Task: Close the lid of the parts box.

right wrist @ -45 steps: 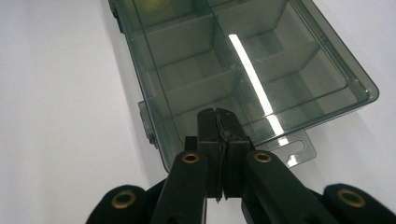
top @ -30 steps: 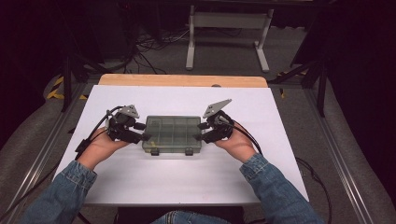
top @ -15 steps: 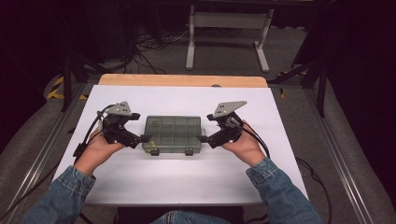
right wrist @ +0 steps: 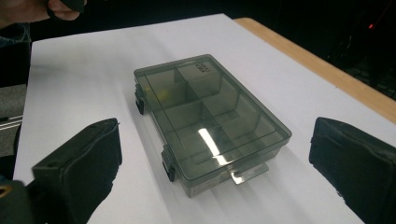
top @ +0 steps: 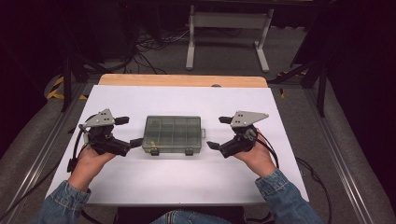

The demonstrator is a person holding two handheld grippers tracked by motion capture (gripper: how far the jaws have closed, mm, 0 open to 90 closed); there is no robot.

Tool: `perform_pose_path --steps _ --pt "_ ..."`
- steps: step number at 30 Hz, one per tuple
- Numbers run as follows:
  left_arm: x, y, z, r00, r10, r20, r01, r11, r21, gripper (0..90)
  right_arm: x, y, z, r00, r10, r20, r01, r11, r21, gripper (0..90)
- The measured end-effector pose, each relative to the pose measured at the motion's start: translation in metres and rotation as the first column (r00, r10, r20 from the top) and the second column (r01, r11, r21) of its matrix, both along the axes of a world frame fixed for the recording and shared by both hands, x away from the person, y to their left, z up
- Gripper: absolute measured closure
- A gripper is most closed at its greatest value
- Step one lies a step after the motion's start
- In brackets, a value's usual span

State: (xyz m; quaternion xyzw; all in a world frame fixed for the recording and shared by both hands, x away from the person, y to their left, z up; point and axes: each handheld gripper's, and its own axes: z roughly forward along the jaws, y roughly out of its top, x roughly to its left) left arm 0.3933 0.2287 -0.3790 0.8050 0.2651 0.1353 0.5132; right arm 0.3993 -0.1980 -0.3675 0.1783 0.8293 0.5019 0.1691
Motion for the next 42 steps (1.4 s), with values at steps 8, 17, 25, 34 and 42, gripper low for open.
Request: perform_pose_path --steps 8,17,25,34,42 --pt "-0.013 0.011 -0.019 0.999 0.01 0.043 -0.008 0.9994 -0.034 0.3 -0.016 -0.023 -0.01 0.9976 -0.043 0.053 0.04 0.997 0.066 3.7" --pt "-0.027 0.022 -0.042 0.9895 0.053 0.134 -0.037 0.9922 -0.119 0.2 -0.025 -0.038 -0.03 0.9936 -0.078 0.081 0.068 0.99 0.121 3.3" --pt "-0.034 0.029 -0.06 0.9869 0.081 0.139 -0.061 0.9884 -0.139 0.3 -0.033 -0.049 -0.053 0.9911 -0.098 0.09 0.082 0.983 0.166 3.0" --pt "-0.041 0.037 -0.08 0.9803 0.12 0.157 -0.099 0.986 -0.134 0.0 -0.044 -0.064 -0.076 0.9878 -0.136 0.075 0.122 0.977 0.177 2.6" --pt "-0.037 0.032 -0.09 0.9791 0.119 0.165 -0.099 0.9871 -0.126 0.1 -0.047 -0.073 -0.087 0.9824 -0.176 0.062 0.162 0.968 0.191 2.6"
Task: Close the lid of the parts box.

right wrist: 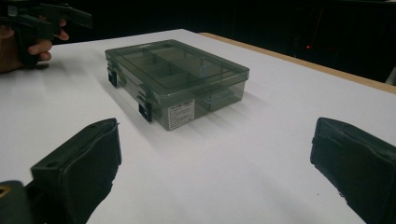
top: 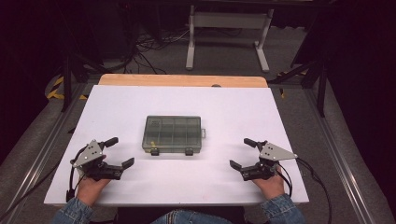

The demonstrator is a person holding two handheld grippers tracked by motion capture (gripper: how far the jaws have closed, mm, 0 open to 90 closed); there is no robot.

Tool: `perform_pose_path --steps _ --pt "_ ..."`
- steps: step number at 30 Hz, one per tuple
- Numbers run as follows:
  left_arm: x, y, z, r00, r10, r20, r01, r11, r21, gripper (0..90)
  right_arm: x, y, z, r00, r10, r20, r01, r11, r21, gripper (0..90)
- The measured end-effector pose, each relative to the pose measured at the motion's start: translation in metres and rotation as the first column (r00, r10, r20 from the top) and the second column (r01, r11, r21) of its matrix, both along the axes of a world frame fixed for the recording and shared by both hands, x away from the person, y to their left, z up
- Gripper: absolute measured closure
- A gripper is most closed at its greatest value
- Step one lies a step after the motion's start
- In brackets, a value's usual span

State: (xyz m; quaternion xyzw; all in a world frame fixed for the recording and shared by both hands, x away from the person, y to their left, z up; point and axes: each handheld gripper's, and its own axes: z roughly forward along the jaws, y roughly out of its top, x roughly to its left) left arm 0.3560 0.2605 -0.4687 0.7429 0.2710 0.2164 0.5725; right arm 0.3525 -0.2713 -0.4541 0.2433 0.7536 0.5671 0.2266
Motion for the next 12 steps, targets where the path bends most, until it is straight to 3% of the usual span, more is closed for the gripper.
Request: perform_pose_path --steps 5,6,9,12 --pt "0.0003 0.0026 0.0 0.9996 -0.002 -0.029 0.001 0.999 -0.044 0.1 0.0006 0.0039 -0.0016 0.9999 0.01 -0.006 -0.01 1.0 -0.017 2.6" --pt "0.0008 0.0038 0.0001 0.9993 -0.003 -0.038 0.0 0.9976 -0.069 0.0 0.0005 0.0043 -0.0015 0.9999 0.012 -0.005 -0.012 1.0 -0.018 2.5" --pt "0.0008 0.0057 0.0003 0.9988 0.0 -0.048 -0.005 0.9947 -0.103 0.0 0.0012 0.0028 -0.0008 0.9997 0.017 -0.016 -0.017 1.0 0.0 2.7" --pt "0.0006 0.0067 0.0002 0.999 0.002 -0.045 -0.007 0.9944 -0.105 0.1 0.0019 0.0003 0.0003 0.9998 0.008 -0.017 -0.008 1.0 0.008 2.7"
